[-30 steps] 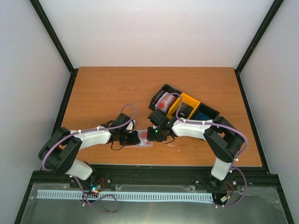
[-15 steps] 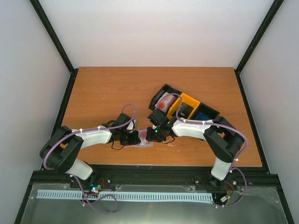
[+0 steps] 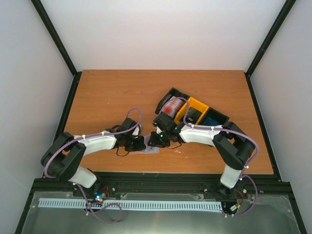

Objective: Put the credit cards into the card holder
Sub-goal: Insert the credit card into the card holder.

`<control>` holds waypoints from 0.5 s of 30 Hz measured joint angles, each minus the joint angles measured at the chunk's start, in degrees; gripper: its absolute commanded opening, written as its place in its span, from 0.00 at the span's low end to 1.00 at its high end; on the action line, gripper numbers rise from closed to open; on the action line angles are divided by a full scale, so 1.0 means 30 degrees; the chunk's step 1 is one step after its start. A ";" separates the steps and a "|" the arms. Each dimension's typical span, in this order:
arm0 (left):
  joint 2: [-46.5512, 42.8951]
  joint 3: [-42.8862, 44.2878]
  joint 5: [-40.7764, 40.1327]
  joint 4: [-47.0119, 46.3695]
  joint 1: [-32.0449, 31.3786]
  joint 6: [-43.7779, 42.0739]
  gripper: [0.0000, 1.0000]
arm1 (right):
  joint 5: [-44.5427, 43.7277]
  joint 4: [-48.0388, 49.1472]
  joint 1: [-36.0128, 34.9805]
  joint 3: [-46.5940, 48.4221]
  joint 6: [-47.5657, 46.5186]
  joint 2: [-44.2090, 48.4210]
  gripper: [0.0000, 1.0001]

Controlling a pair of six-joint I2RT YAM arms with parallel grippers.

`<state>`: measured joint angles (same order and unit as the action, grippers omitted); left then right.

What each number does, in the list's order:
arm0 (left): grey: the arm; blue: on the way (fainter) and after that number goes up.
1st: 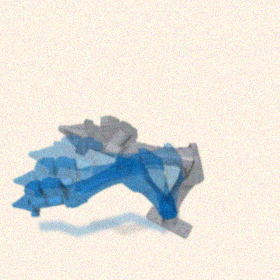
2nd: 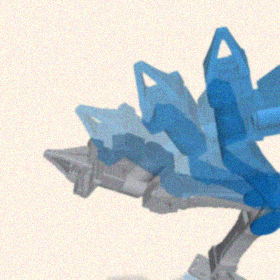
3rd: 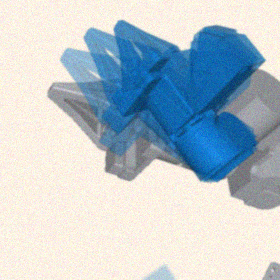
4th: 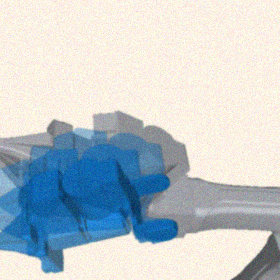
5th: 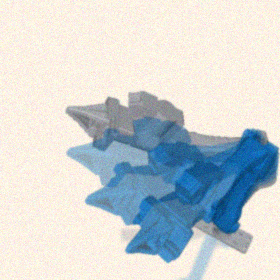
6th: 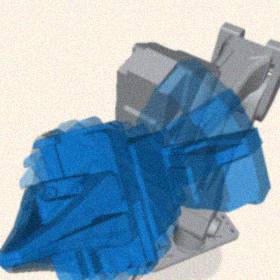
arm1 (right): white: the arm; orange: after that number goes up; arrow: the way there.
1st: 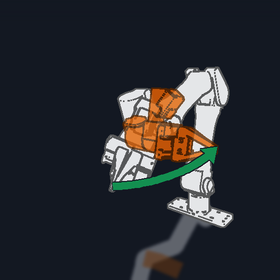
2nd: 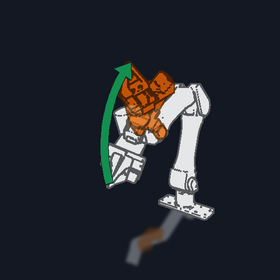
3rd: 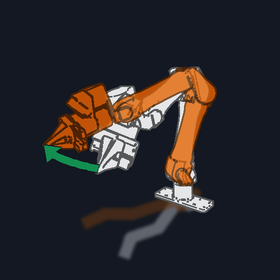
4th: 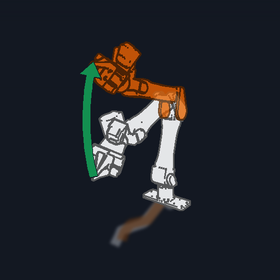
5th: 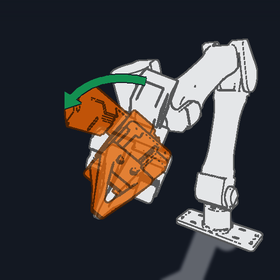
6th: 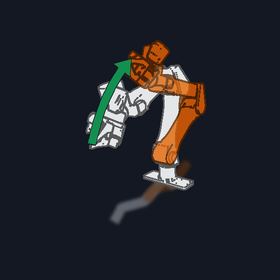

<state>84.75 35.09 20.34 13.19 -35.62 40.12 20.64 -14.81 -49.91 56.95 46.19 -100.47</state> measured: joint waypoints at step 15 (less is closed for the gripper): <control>-0.1814 0.0525 -0.3104 0.2696 -0.0007 0.0823 0.07 | 0.2193 0.2484 0.0000 0.0000 0.0036 0.0000 0.38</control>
<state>79.31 36.67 11.03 21.28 -35.64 42.59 27.22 -7.35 -49.91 56.95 46.30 -100.47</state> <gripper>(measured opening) 0.071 0.369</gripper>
